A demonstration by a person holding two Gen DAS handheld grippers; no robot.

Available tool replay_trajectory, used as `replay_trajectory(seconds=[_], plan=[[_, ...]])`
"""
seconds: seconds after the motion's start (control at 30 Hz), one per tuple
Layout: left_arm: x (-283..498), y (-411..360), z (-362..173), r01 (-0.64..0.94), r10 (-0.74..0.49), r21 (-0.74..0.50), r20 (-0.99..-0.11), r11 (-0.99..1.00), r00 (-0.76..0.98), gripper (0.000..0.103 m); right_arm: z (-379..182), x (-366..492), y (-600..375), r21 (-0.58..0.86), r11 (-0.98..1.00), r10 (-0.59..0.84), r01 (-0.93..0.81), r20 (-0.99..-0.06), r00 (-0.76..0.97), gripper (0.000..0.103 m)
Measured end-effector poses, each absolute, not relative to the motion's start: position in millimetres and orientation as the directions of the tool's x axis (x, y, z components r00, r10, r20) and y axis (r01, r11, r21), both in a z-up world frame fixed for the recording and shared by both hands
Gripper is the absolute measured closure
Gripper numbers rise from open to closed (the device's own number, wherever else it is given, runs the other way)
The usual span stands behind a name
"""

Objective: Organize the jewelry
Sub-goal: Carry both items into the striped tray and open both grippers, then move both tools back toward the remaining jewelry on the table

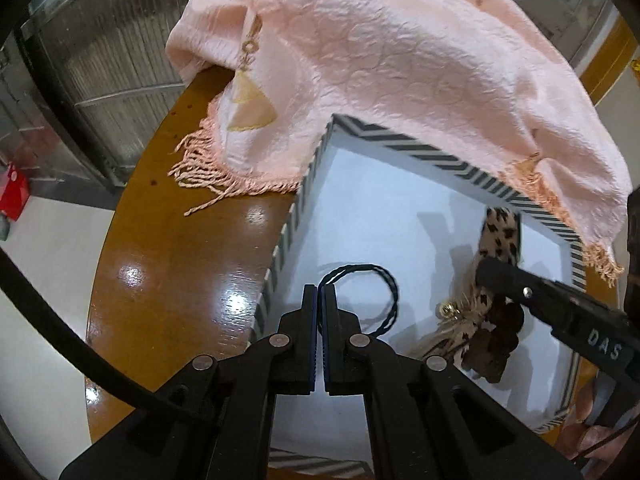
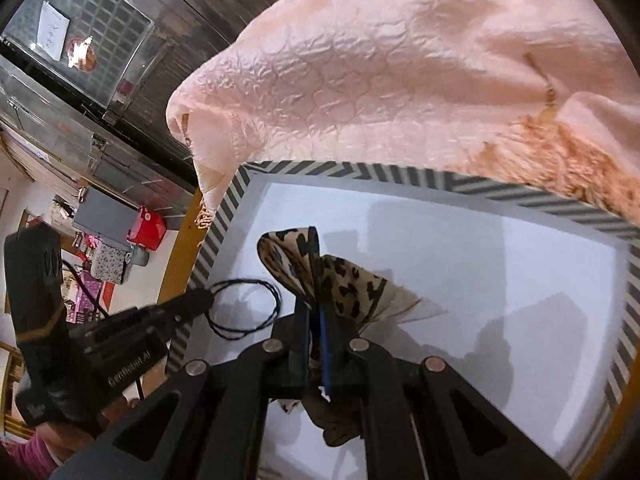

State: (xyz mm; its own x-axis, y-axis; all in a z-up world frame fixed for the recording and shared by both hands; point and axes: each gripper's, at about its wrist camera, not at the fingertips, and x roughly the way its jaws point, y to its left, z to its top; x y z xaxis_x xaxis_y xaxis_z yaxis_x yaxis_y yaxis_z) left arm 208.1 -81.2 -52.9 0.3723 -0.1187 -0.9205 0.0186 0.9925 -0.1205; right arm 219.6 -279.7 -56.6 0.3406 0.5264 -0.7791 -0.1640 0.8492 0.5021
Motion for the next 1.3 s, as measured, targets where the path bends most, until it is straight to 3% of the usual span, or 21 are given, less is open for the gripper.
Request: replay_trajectory(seconds=[0.1, 0.2, 0.27, 0.33, 0.4, 0.5, 0.63, 0.9, 1.0, 1.3], plan=[[208.1, -81.7, -56.2, 0.020, -0.105, -0.105, -0.924, 0.994, 0.369, 0.101, -65.2, 229.9, -269.6, 0.482, 0.859, 0.511, -0.170, -0.793, 0.332, 0.099], [208.9, -80.6, -56.7, 0.008, -0.100, -0.104, -0.924, 0.995, 0.369, 0.101, -71.6, 234.5, -266.6, 0.466, 0.872, 0.489, -0.152, -0.811, 0.321, 0.089], [208.4, -81.2, -55.9, 0.001, -0.102, -0.109, -0.923, 0.994, 0.372, 0.101, -71.4, 233.8, -270.2, 0.485, 0.864, 0.500, -0.134, -0.802, 0.328, 0.064], [209.5, -81.3, -56.8, -0.003, -0.102, -0.111, -0.926, 0.994, 0.365, 0.095, -66.5, 231.0, -273.6, 0.493, 0.859, 0.507, -0.136, -0.789, 0.346, 0.057], [209.6, -79.6, -57.6, -0.008, -0.112, -0.123, -0.926, 0.992, 0.362, 0.084, -58.5, 226.3, -278.1, 0.491, 0.859, 0.507, -0.144, -0.781, 0.365, 0.057], [205.2, -80.9, -55.5, -0.008, -0.118, -0.130, -0.925, 0.992, 0.361, 0.081, -45.2, 217.0, -285.3, 0.483, 0.863, 0.499, -0.145, -0.772, 0.394, 0.057], [193.7, -86.5, -45.6, 0.006, -0.104, -0.110, -0.919, 0.994, 0.379, 0.080, -29.0, 195.8, -289.9, 0.442, 0.883, 0.463, -0.156, -0.773, 0.433, 0.049], [157.9, -85.7, -20.1, 0.030, -0.090, -0.085, -0.898, 0.996, 0.430, 0.080, 3.5, 141.4, -294.7, 0.332, 0.923, 0.385, -0.195, -0.780, 0.493, 0.045], [143.7, -86.7, -12.8, 0.043, -0.081, -0.069, -0.890, 0.997, 0.449, 0.080, 13.9, 120.6, -297.1, 0.294, 0.934, 0.358, -0.204, -0.778, 0.517, 0.037], [97.0, -85.5, 4.2, 0.082, -0.067, -0.030, -0.863, 0.996, 0.500, 0.080, 30.1, 63.1, -302.9, 0.249, 0.950, 0.312, -0.189, -0.769, 0.558, 0.036]])
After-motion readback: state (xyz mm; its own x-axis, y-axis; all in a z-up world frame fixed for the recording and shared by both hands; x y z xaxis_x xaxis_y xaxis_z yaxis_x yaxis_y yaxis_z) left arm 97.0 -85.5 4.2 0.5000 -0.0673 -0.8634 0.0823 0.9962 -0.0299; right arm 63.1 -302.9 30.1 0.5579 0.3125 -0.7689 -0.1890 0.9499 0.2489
